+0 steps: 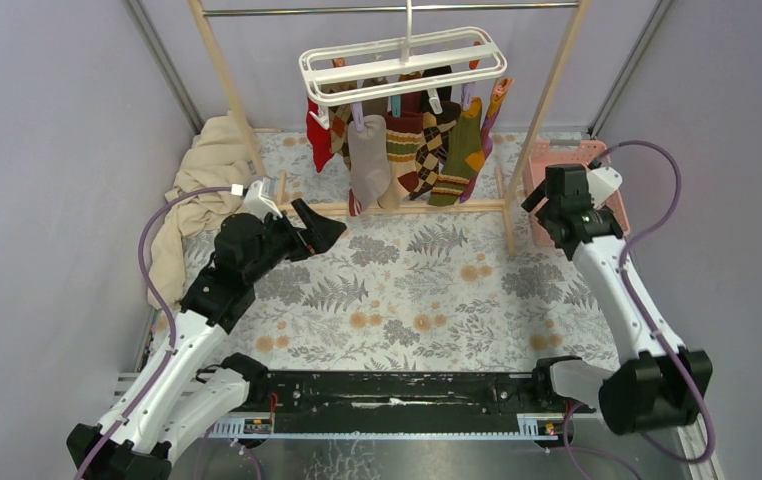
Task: Remove the socks clipped to the hanger
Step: Pick up the bin at the center of the board.
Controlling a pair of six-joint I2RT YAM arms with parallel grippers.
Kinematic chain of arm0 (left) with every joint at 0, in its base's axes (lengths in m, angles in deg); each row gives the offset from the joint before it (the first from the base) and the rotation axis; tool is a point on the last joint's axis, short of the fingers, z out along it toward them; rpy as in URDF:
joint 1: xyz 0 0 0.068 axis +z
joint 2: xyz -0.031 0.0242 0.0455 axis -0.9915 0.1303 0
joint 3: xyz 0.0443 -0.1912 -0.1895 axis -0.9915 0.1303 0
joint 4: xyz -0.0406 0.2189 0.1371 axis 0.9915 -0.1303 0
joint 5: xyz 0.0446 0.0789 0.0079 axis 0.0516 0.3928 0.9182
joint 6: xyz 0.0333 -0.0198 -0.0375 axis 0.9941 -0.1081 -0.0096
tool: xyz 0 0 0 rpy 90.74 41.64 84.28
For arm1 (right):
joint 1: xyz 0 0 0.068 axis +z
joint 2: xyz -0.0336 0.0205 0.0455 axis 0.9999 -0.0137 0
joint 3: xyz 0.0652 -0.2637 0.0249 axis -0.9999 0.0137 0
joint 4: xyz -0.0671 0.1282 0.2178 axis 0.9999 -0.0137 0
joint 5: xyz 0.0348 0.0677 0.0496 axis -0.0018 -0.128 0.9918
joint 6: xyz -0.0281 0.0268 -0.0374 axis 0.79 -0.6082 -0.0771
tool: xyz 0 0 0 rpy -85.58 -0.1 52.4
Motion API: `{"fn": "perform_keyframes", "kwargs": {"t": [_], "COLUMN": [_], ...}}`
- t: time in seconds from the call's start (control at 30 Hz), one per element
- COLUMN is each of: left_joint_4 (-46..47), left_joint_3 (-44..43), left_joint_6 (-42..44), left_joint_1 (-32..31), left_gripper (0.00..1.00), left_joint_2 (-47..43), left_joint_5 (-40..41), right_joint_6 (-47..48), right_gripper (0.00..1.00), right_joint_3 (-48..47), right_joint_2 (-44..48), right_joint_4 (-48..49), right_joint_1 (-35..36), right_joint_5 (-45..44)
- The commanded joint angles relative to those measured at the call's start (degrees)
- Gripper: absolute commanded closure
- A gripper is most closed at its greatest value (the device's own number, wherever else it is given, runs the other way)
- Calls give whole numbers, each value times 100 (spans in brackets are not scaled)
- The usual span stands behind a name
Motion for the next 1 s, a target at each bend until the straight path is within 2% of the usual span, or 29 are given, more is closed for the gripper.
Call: {"fn": "perform_keyframes", "kwargs": {"t": [0.0, 0.27, 0.83, 0.9, 0.97], "left_joint_4": [-291, -636, -624, -619, -610], "left_joint_3": [-236, -302, -223, -216, -210], "left_joint_6": [456, 752, 740, 736, 720], "left_joint_1": [-48, -49, -49, -43, -44], "left_gripper": [1, 1, 1, 1, 1], "left_joint_2": [-50, -67, -57, -44, -26], "left_joint_5": [457, 553, 501, 497, 512], "right_joint_6": [-490, -819, -1092, -1092, -1092], "right_gripper": [8, 16, 25, 28, 38], "right_joint_3": [-480, -708, -862, -777, -665], "right_joint_2": [-600, -1365, -3005, -3071, -3109], "right_joint_4": [-625, -575, -297, -198, -116], "right_joint_1": [-96, -981, -1575, -1611, -1638], "right_joint_5": [-1179, -918, -461, -414, -350]}}
